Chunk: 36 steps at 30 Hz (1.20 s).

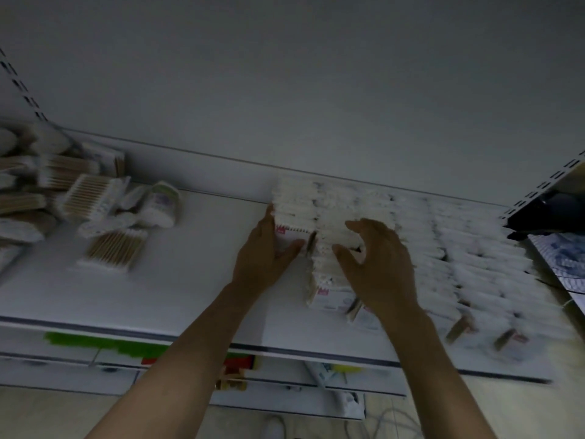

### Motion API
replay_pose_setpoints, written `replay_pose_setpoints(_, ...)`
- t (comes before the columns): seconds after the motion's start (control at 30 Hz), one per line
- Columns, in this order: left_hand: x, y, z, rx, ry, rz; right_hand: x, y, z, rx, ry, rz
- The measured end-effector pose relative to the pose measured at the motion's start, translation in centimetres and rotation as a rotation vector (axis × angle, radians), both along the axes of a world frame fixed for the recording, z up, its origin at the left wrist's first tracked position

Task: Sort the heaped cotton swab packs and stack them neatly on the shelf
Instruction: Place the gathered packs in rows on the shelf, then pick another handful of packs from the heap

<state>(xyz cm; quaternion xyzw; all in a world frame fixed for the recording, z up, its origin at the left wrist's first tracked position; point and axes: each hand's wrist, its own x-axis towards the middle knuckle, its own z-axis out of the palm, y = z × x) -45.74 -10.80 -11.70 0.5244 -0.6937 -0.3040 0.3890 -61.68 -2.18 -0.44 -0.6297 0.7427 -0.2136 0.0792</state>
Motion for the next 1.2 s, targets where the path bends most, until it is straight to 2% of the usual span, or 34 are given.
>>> replay_pose_setpoints(0.1,0.0,-0.1,0.2,0.013,0.059,-0.001,0.9,1.2,-1.1,-0.049,0.003,0.037)
replay_pose_setpoints(0.2,1.2,2.3,0.9,0.018,0.058,0.113,2.5,1.4,-1.2,-0.104,-0.008,0.115)
replay_pose_setpoints(0.37,7.2,7.2,4.3,-0.311,-0.105,0.262,7.5,1.0,0.0,-0.130,-0.039,0.274)
replay_pose_setpoints(0.5,13.3,9.6,6.3,-0.410,-0.384,0.339,12.3,2.3,0.9,-0.117,-0.024,0.382)
replay_pose_setpoints(0.63,20.8,13.6,7.1,-0.338,-0.568,0.418,18.8,4.1,1.3,-0.023,0.083,0.562)
replay_pose_setpoints(0.77,31.2,19.5,8.0,-0.250,-0.656,0.482,27.9,6.8,1.9,-0.013,0.154,0.744)
replay_pose_setpoints(0.97,45.6,28.5,8.8,-0.150,-0.689,0.647,42.2,11.4,2.0,-0.070,0.188,0.896)
replay_pose_setpoints(1.2,54.9,32.0,9.2,-0.086,-0.673,0.720,52.2,13.3,1.7,-0.073,0.162,0.959)
